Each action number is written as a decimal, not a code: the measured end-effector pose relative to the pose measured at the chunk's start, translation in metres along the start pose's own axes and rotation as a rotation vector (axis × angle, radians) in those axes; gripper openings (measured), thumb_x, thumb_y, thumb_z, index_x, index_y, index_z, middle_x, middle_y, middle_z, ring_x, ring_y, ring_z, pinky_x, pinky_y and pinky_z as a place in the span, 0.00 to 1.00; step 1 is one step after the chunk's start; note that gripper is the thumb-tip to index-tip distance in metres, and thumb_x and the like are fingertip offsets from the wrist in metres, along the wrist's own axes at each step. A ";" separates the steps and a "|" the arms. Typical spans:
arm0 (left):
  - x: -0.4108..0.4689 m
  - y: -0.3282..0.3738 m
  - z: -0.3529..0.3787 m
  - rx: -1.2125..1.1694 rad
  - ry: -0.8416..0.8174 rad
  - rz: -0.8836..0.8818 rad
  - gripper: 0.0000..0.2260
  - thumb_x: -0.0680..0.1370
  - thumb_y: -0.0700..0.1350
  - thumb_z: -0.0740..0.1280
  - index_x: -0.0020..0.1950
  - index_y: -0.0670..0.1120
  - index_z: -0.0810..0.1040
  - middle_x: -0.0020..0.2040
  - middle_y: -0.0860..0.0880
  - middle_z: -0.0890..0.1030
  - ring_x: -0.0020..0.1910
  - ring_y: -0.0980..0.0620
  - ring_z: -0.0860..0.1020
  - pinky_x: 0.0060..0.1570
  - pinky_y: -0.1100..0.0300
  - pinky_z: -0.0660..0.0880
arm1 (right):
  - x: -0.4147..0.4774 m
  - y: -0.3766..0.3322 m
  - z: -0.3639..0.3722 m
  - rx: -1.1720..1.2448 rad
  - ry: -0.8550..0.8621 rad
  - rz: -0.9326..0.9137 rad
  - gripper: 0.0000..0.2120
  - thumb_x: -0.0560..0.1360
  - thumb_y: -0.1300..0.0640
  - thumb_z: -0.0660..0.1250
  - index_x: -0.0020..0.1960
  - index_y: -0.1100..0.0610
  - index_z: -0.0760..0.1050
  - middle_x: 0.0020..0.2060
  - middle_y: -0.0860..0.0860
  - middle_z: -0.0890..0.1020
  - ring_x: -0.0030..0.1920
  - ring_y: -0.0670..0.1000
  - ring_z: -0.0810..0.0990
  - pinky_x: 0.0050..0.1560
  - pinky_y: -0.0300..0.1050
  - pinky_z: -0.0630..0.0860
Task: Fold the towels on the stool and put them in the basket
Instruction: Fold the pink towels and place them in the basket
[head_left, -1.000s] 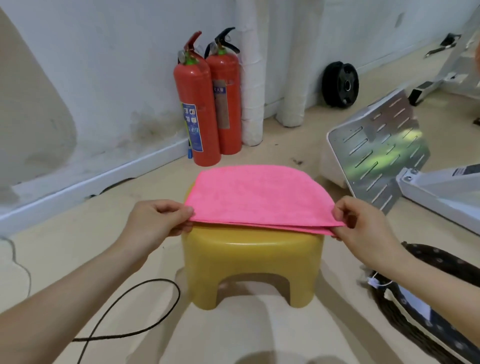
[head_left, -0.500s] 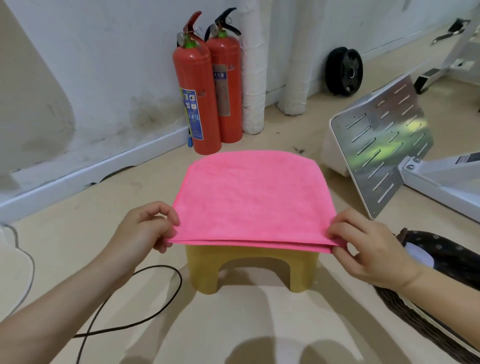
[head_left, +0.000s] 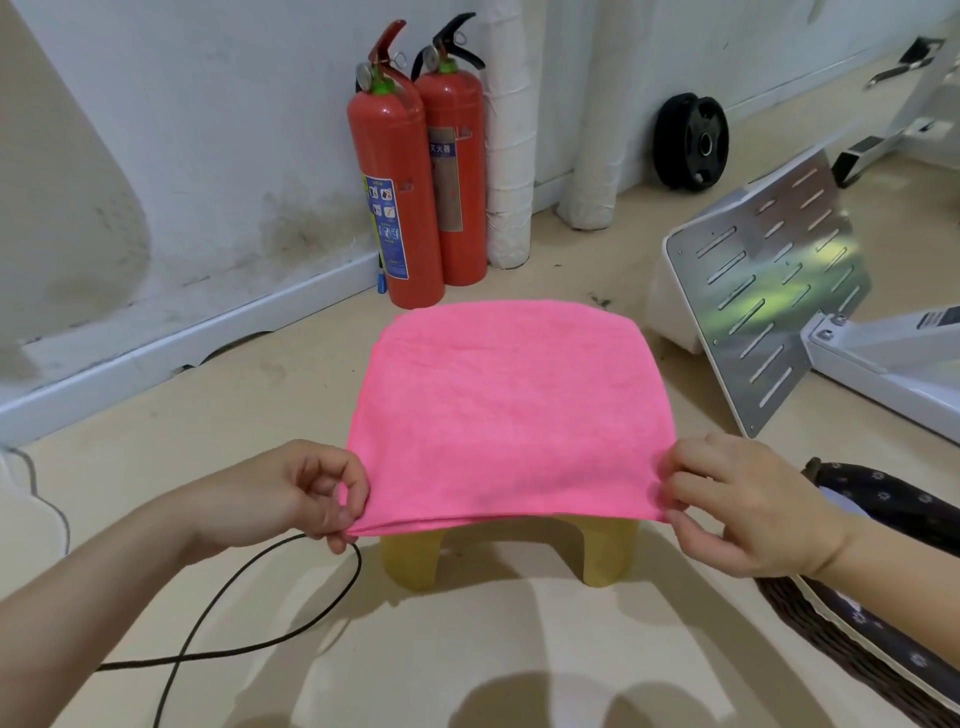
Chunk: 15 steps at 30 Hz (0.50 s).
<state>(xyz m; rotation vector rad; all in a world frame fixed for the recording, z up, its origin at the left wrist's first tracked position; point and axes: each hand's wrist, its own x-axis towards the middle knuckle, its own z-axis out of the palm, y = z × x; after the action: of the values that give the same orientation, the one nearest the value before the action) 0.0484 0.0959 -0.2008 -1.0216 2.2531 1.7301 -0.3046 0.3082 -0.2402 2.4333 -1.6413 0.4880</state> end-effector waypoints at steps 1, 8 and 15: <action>0.000 0.001 -0.002 0.036 -0.009 -0.018 0.12 0.73 0.28 0.63 0.38 0.43 0.78 0.35 0.42 0.77 0.37 0.47 0.80 0.39 0.61 0.72 | 0.001 0.001 0.001 0.003 0.002 -0.041 0.07 0.73 0.55 0.62 0.38 0.55 0.74 0.38 0.49 0.74 0.30 0.52 0.68 0.32 0.44 0.67; 0.006 0.022 -0.033 0.157 0.258 -0.122 0.10 0.78 0.32 0.59 0.50 0.43 0.77 0.43 0.43 0.85 0.39 0.48 0.83 0.36 0.62 0.73 | 0.040 0.014 -0.011 0.036 0.249 0.283 0.17 0.76 0.51 0.58 0.34 0.58 0.73 0.29 0.49 0.72 0.30 0.50 0.68 0.32 0.43 0.67; 0.098 0.061 -0.066 -0.134 0.660 -0.145 0.10 0.80 0.45 0.61 0.54 0.41 0.78 0.46 0.44 0.79 0.39 0.49 0.76 0.38 0.59 0.75 | 0.135 0.079 -0.017 0.292 0.006 1.211 0.15 0.78 0.47 0.59 0.52 0.58 0.75 0.51 0.60 0.80 0.51 0.60 0.78 0.50 0.49 0.72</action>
<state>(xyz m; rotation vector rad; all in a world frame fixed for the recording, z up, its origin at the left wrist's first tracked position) -0.0425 0.0019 -0.1761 -1.9716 2.3221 1.6686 -0.3344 0.1665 -0.1798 1.2437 -3.0524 0.8857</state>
